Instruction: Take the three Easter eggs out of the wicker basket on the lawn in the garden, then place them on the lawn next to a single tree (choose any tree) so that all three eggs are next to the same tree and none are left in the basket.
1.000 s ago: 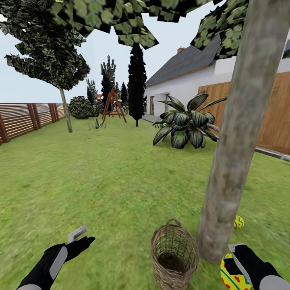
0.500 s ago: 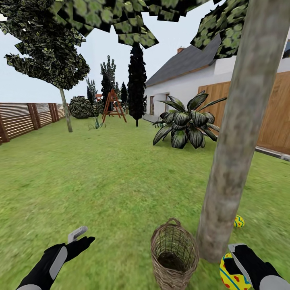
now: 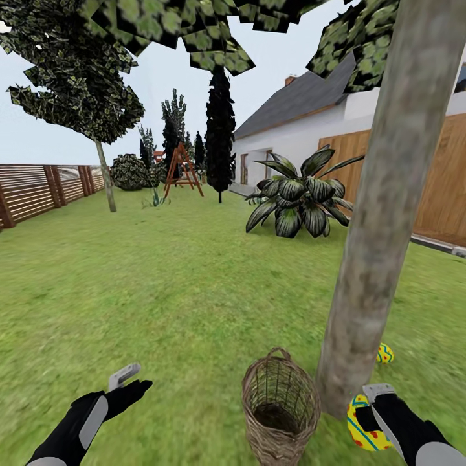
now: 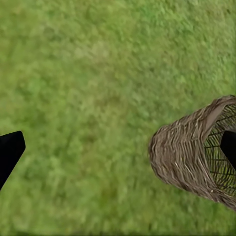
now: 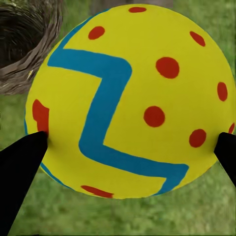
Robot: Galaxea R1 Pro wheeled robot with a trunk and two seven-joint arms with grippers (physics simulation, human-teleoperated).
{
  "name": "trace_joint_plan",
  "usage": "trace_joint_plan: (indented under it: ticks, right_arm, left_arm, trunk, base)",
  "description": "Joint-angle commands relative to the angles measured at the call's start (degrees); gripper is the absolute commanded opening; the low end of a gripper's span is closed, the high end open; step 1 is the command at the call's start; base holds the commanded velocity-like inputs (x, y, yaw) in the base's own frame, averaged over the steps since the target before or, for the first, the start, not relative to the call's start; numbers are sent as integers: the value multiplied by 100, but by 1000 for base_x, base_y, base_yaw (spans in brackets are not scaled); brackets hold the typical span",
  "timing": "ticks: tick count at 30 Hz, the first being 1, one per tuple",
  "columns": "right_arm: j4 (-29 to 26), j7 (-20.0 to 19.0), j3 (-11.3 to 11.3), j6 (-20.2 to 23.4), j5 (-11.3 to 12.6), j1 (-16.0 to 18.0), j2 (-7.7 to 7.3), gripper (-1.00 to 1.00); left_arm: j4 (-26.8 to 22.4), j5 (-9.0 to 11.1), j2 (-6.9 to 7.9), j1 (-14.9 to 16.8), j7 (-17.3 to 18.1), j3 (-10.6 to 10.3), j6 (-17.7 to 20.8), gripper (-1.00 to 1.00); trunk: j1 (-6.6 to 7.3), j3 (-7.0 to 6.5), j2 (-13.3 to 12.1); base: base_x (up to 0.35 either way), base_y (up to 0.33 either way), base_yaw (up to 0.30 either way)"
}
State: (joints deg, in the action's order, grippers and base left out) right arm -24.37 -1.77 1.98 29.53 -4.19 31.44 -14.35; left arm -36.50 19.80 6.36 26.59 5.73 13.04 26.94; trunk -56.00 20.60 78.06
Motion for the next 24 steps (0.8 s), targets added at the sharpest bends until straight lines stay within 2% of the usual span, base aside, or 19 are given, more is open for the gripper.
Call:
trace_joint_plan:
  ticks: [1,4,24]
  right_arm:
    - [13,-11,21,-361,-32,2,-4,-100]
    - [74,-8,15,-744,-6,2,-7,-100]
    - [80,-16,-5,-747,27,2,4,-100]
  left_arm:
    - [-6,15,-3,4,20,24,39,100]
    - [-6,15,-3,4,21,24,39,100]
    - [-3,15,-3,4,16,23,39,100]
  trunk:
    - [-23,26,46]
    - [-89,79,166]
    - [-528,438,968]
  base:
    - [0,0,0]
    - [0,0,0]
    - [0,0,0]
